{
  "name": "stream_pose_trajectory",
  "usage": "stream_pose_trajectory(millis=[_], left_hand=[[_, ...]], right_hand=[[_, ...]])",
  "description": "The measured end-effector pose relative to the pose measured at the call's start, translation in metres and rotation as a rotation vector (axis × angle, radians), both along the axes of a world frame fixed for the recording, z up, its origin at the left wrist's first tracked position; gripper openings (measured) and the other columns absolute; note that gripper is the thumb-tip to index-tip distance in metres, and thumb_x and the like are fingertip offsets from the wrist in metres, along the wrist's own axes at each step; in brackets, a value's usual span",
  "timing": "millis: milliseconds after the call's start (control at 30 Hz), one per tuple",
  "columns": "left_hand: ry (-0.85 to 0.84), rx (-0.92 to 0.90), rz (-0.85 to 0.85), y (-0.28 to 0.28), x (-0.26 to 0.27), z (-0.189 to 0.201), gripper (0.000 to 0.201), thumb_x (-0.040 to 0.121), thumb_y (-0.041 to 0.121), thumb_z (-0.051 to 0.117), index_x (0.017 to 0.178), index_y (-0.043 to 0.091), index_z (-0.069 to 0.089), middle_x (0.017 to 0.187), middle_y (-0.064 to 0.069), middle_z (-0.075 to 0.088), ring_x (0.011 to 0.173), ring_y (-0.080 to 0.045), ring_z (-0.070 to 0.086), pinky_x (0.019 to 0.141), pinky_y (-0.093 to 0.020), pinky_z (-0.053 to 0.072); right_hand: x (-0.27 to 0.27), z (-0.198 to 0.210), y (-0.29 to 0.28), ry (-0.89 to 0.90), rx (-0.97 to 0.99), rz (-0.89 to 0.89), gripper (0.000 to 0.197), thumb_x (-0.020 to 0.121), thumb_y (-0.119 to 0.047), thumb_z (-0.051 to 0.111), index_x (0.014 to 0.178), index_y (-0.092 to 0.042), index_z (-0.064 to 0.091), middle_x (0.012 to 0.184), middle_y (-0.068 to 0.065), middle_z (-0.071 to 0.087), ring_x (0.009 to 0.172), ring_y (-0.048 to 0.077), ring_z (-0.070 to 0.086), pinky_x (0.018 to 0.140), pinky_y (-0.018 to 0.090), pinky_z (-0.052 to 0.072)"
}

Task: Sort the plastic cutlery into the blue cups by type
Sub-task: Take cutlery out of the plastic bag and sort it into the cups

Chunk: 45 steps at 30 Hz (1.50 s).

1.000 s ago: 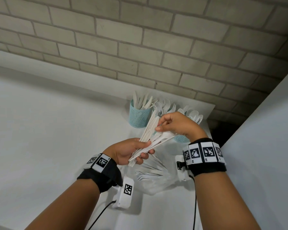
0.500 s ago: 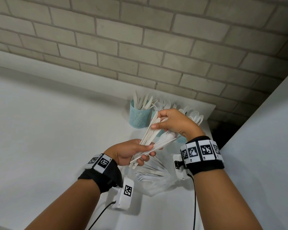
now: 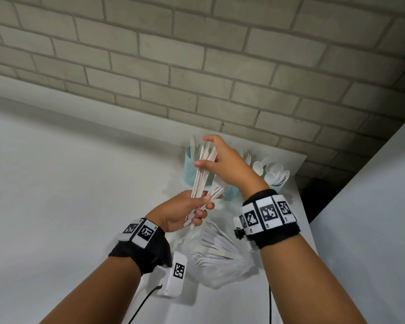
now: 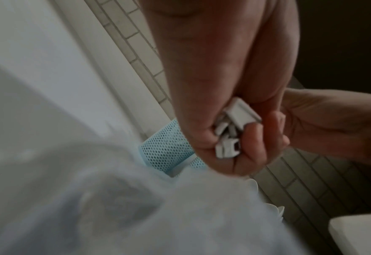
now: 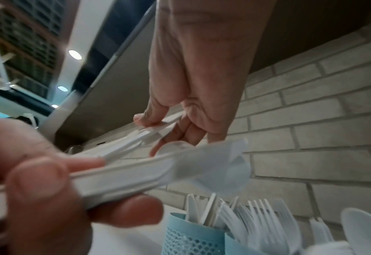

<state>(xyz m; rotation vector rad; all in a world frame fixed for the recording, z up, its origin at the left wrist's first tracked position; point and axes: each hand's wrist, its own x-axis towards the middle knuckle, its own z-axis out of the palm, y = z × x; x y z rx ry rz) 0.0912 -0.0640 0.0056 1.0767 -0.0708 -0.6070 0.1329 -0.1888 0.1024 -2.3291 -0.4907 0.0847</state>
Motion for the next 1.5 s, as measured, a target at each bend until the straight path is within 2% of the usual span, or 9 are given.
stream_pose_trajectory(millis=[100,233,400,600,733,900,1200,1400,1500], left_hand=[[-0.024,0.041,0.056,0.000,0.002,0.000,0.017,0.098,0.012,0.043,0.112,0.006,0.050,0.070,0.003,0.052,0.047,-0.003,0.037,0.043,-0.014,0.032],[-0.095,0.155,0.164,-0.003,0.004,0.000,0.014,0.097,0.009,0.044,0.085,0.012,0.051,0.068,0.002,0.051,0.047,-0.005,0.037,0.045,-0.018,0.030],[-0.115,0.269,0.317,-0.008,0.008,-0.001,0.024,0.095,0.002,0.040,0.073,0.012,0.045,0.061,0.003,0.047,0.048,-0.007,0.037,0.044,-0.019,0.029],[-0.185,0.373,0.365,-0.007,0.012,0.001,0.008,0.096,0.011,0.044,0.089,0.013,0.048,0.069,0.003,0.039,0.052,-0.008,0.032,0.045,-0.017,0.028],[-0.187,0.366,0.438,0.003,0.014,-0.001,0.013,0.100,0.014,0.037,0.099,0.009,0.049,0.073,0.003,0.038,0.051,-0.006,0.028,0.046,-0.017,0.025],[-0.177,0.381,0.532,0.015,0.013,-0.004,0.016,0.100,0.015,0.035,0.093,0.007,0.047,0.071,0.002,0.037,0.047,-0.004,0.029,0.045,-0.016,0.025],[-0.092,0.287,0.605,0.029,0.009,-0.001,0.026,0.098,0.013,0.034,0.102,0.013,0.060,0.064,0.003,0.040,0.045,-0.006,0.029,0.044,-0.017,0.025],[-0.118,0.229,0.582,0.033,0.008,-0.002,0.024,0.098,0.029,0.043,0.102,0.014,0.061,0.062,0.005,0.036,0.046,-0.006,0.028,0.045,-0.017,0.025],[-0.124,0.207,0.558,0.031,0.007,-0.004,0.024,0.099,0.029,0.041,0.103,0.016,0.061,0.064,0.005,0.039,0.048,-0.006,0.030,0.045,-0.017,0.027]], right_hand=[[-0.004,-0.001,0.013,0.002,0.023,0.003,0.081,0.086,-0.025,0.067,0.147,-0.028,0.014,0.127,0.011,0.055,0.088,0.018,0.057,0.067,0.023,0.043],[-0.008,-0.016,0.032,-0.113,0.034,-0.097,0.094,0.087,-0.022,0.066,0.150,-0.021,-0.004,0.062,0.001,0.052,0.053,0.014,0.050,0.053,0.026,0.044],[0.004,-0.035,0.045,-0.046,-0.142,-0.125,0.038,0.095,-0.027,0.049,0.124,-0.005,0.038,0.103,0.017,0.066,0.091,0.033,0.063,0.082,0.042,0.051],[0.031,-0.020,0.041,0.077,0.361,-0.273,0.021,0.101,-0.019,0.034,0.105,-0.005,0.048,0.066,0.003,0.063,0.062,0.020,0.061,0.063,0.027,0.050],[0.060,0.013,0.034,0.176,0.894,-0.356,0.013,0.102,-0.015,0.033,0.102,-0.011,0.045,0.065,0.003,0.052,0.047,0.012,0.059,0.053,0.027,0.053],[0.099,0.025,0.028,-0.040,1.271,-0.387,0.017,0.102,-0.012,0.033,0.087,-0.017,0.041,0.066,0.004,0.044,0.054,0.014,0.052,0.066,0.032,0.055],[0.119,-0.046,0.050,0.000,0.804,-0.365,0.025,0.093,0.004,0.035,0.089,-0.019,0.043,0.079,0.005,0.059,0.081,0.021,0.064,0.076,0.022,0.047],[0.115,-0.053,0.049,-0.195,0.575,-0.381,0.049,0.088,0.010,0.040,0.131,-0.014,0.039,0.101,0.002,0.056,0.094,0.013,0.055,0.083,0.021,0.043],[0.114,-0.055,0.049,-0.183,0.389,-0.296,0.049,0.091,0.009,0.039,0.134,-0.013,0.043,0.123,0.007,0.054,0.115,0.015,0.051,0.092,0.020,0.038]])
